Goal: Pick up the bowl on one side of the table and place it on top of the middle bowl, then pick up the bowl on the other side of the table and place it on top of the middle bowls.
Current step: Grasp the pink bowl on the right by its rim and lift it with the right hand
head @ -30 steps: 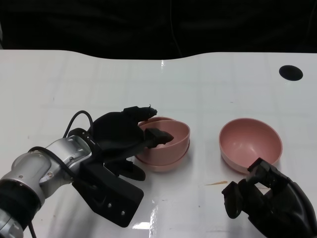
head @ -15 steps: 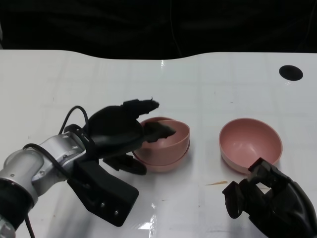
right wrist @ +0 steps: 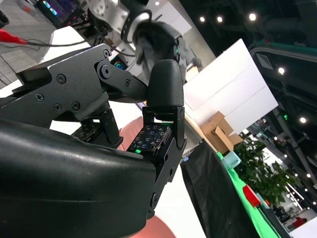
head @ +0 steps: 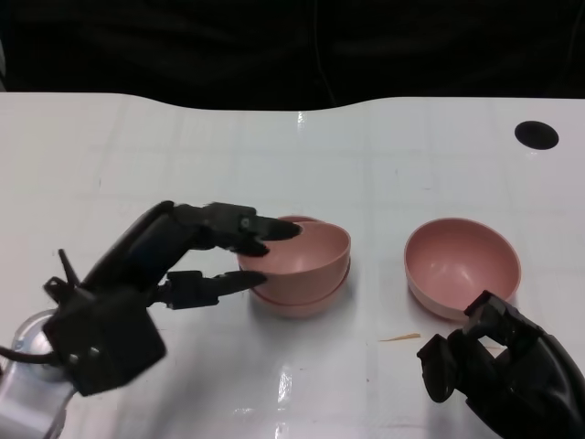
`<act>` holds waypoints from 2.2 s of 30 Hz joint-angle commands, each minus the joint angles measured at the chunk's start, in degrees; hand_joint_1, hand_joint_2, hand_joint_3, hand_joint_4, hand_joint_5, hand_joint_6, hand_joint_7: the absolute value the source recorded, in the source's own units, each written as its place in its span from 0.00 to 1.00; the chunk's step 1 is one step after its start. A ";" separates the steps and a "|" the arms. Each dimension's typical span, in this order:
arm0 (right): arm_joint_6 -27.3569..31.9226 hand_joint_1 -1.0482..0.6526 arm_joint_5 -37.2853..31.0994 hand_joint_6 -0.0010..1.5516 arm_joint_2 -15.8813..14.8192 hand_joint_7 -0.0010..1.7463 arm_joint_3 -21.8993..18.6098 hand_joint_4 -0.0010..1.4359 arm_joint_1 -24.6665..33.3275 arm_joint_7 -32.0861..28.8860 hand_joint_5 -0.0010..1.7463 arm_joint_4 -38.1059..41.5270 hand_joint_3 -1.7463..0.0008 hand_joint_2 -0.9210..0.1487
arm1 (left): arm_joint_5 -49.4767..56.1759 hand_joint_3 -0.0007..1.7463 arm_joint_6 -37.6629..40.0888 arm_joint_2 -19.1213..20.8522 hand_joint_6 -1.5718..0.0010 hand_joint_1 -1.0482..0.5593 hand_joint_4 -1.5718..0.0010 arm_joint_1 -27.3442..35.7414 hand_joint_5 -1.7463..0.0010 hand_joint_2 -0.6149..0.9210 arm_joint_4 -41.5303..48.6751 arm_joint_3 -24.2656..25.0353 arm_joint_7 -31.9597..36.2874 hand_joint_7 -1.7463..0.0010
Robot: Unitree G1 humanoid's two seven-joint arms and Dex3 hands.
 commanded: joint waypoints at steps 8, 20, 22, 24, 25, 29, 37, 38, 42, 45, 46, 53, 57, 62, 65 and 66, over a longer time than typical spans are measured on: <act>1.22 0.54 0.94 0.57 -1.52 0.65 -1.26 0.55 0.02 0.47 0.97 -0.37 0.53 0.19 | -33.12 0.74 32.47 -3.33 0.64 0.75 0.73 14.14 0.01 0.83 -17.29 14.53 -3.38 0.24; 1.72 0.54 1.25 0.60 -1.72 0.61 -1.63 0.56 -0.34 0.39 0.95 0.01 0.56 0.19 | -44.04 0.80 48.52 -3.43 0.58 0.70 0.53 22.83 0.00 0.91 -21.71 23.17 -2.74 0.00; 1.22 0.54 0.95 0.60 -1.72 0.61 -1.62 0.56 -0.29 0.45 0.95 0.02 0.56 0.19 | -43.40 0.80 50.23 -2.89 0.54 0.71 0.48 23.39 0.00 0.92 -21.99 22.97 -2.16 0.00; -0.33 0.54 -0.01 0.60 -1.71 0.61 -1.53 0.57 -0.22 0.71 0.95 0.00 0.56 0.20 | -42.21 0.80 51.21 -2.97 0.53 0.72 0.47 23.50 0.00 0.92 -21.22 22.77 -1.87 0.00; -2.05 0.55 -0.91 0.61 -1.52 0.62 -1.41 0.57 -0.13 0.99 0.95 -0.06 0.56 0.20 | -41.84 0.78 51.59 -3.28 0.54 0.72 0.46 23.41 0.00 0.94 -20.47 22.82 -1.92 0.00; -13.29 0.55 -7.09 0.60 0.91 0.64 -0.59 0.59 1.09 -0.19 0.93 -1.62 0.54 0.23 | -41.61 0.76 52.89 -4.59 0.54 0.71 0.47 23.01 0.00 0.95 -18.45 23.40 -2.30 0.00; -52.91 0.51 -27.55 0.54 2.35 0.53 -2.27 0.61 1.43 -4.99 0.73 -2.85 0.72 0.03 | -39.59 0.77 54.13 -6.34 0.53 0.72 0.46 22.26 0.00 0.94 -16.90 23.54 -0.63 0.00; -56.63 0.50 -31.29 0.54 1.56 0.49 -3.27 0.60 1.02 -6.66 0.70 -3.33 0.75 0.02 | -38.80 0.77 53.70 -6.42 0.53 0.73 0.46 22.24 0.00 0.94 -16.77 23.34 -0.65 0.00; -71.10 0.42 -45.81 0.67 0.79 0.20 -8.21 0.63 -1.88 -14.40 0.55 -2.52 0.85 0.00 | -36.75 0.77 52.60 -6.77 0.53 0.74 0.46 21.94 0.00 0.93 -15.96 23.19 -1.48 0.00; -76.31 0.33 -60.05 0.58 -1.56 0.03 -12.35 0.58 -2.65 -19.51 0.18 -4.96 0.82 0.00 | -35.39 0.77 51.78 -7.15 0.54 0.75 0.46 21.60 0.00 0.93 -15.22 23.22 -2.41 0.00; -76.38 0.32 -62.34 0.55 -2.07 0.02 -12.54 0.56 -2.55 -20.83 0.13 -5.45 0.82 0.00 | -35.20 0.77 51.63 -7.28 0.54 0.75 0.46 21.53 0.00 0.94 -15.06 23.27 -2.65 0.00; -64.08 0.14 -93.70 0.33 -6.27 0.00 -12.86 0.36 -1.08 -27.65 0.00 -18.95 0.75 0.00 | -32.67 0.77 52.30 -8.99 0.55 0.75 0.48 21.19 0.00 0.94 -16.71 23.44 0.59 0.00; -56.71 0.12 -100.87 0.33 -11.15 0.00 -6.68 0.37 -3.68 -29.02 0.00 -15.65 0.82 0.00 | -31.62 0.77 51.91 -9.35 0.55 0.74 0.49 21.33 0.00 0.94 -17.29 23.50 0.61 0.00; -49.25 0.12 -102.06 0.34 -15.70 0.01 -0.01 0.37 -5.01 -28.84 0.01 -13.97 0.86 0.00 | -31.25 0.77 51.83 -9.83 0.55 0.74 0.49 21.14 0.00 0.94 -17.37 24.25 0.09 0.00; -45.74 0.12 -102.62 0.36 -17.76 0.01 3.94 0.39 -6.54 -29.26 0.01 -11.57 0.88 0.00 | -31.36 0.75 52.19 -10.28 0.56 0.74 0.50 20.99 0.00 0.95 -17.40 24.69 0.39 0.00; -44.69 0.12 -102.78 0.36 -18.39 0.01 5.16 0.40 -7.06 -29.44 0.01 -10.76 0.88 0.00 | -31.37 0.75 52.26 -10.40 0.56 0.74 0.50 20.95 0.00 0.96 -17.40 24.81 0.47 0.00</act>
